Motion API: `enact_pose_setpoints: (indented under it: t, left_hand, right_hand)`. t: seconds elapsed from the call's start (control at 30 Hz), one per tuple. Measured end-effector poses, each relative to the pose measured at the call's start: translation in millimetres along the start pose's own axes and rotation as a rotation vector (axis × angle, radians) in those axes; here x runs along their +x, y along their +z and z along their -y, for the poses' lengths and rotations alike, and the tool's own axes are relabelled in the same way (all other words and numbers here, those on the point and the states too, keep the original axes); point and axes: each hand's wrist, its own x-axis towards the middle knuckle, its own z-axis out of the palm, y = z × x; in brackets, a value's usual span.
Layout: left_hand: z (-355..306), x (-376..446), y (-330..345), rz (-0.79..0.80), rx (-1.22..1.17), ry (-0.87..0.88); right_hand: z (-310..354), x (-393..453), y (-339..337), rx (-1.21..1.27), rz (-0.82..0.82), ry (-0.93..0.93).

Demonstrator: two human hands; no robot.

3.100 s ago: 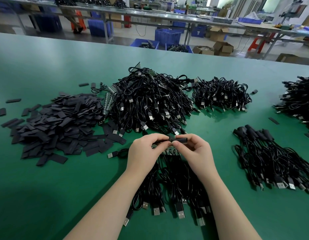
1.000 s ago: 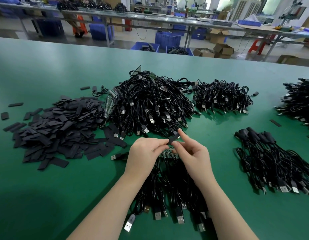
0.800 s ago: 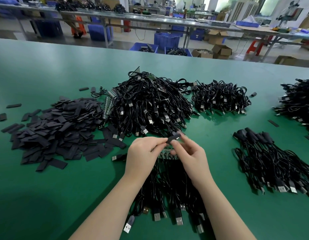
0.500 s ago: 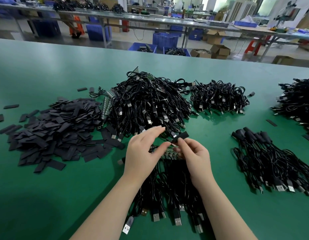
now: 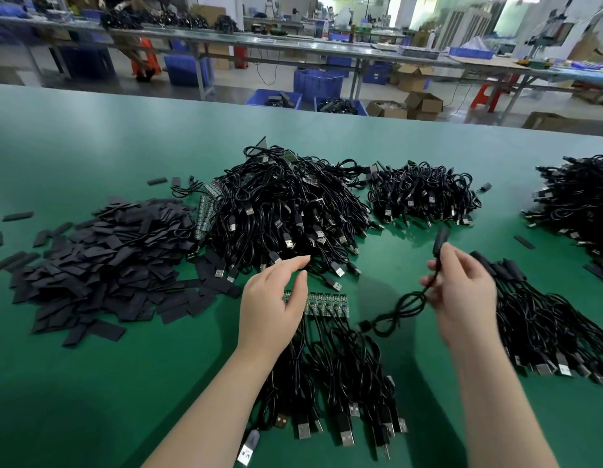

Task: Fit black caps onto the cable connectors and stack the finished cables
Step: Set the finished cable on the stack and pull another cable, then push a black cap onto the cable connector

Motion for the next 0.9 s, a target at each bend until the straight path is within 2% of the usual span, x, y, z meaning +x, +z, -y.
enact_pose_setpoints:
  t: [0.07,0.13,0.33,0.4,0.5,0.57,0.63,0.67,0.73,0.77,0.83,0.9]
  left_hand:
    - [0.3,0.1,1.4,0.006,0.007,-0.001]
    - [0.8,0.3,2.9,0.009,0.012,-0.003]
    - [1.3,1.1,1.3,0.018,-0.024,-0.033]
    - [1.4,1.1,1.2,0.042,-0.030,-0.067]
    - [1.0,0.4,0.8,0.114,-0.032,-0.109]
    - [0.9,-0.1,0.6,0.167,-0.025,-0.121]
    - [1.9,0.8,0.0,0.213,0.000,-0.114]
    - [2.8,1.3,0.1,0.238,0.030,-0.104]
    - [5.1,1.9,-0.1,0.290,0.114,-0.095]
    - [5.9,2.3,-0.6,0.315,0.153,-0.104]
    - [7.6,2.8,-1.3,0.360,0.205,-0.119]
    - [9.3,3.0,-1.5,0.384,0.231,-0.111]
  right_hand:
    - [6.4,14.4,-10.1,-0.451,-0.041,-0.199]
    - [9.2,27.0,-15.9,-0.787,-0.061,-0.307]
    - [3.7,36.4,-25.4,-1.669,0.054,-0.435]
    - [-4.8,31.8,-28.7,-1.825,0.130,-0.324]
    - [-18.3,29.1,-40.6,-1.892,0.206,-0.143]
    - [-20.6,28.7,-45.5,-1.934,0.136,-0.194]
    - [-16.7,23.4,-38.1,-2.010,0.046,-0.316]
    - [-15.1,19.1,-29.9,-1.965,0.029,-0.404]
    - [-17.5,6.8,-9.2,-1.737,0.146,-0.557]
    - [-19.9,-2.7,3.0,-1.594,0.265,-0.542]
    - [-29.1,-21.9,26.1,-1.428,0.483,-0.366]
    - [-39.2,-32.2,41.4,-1.377,0.569,-0.269]
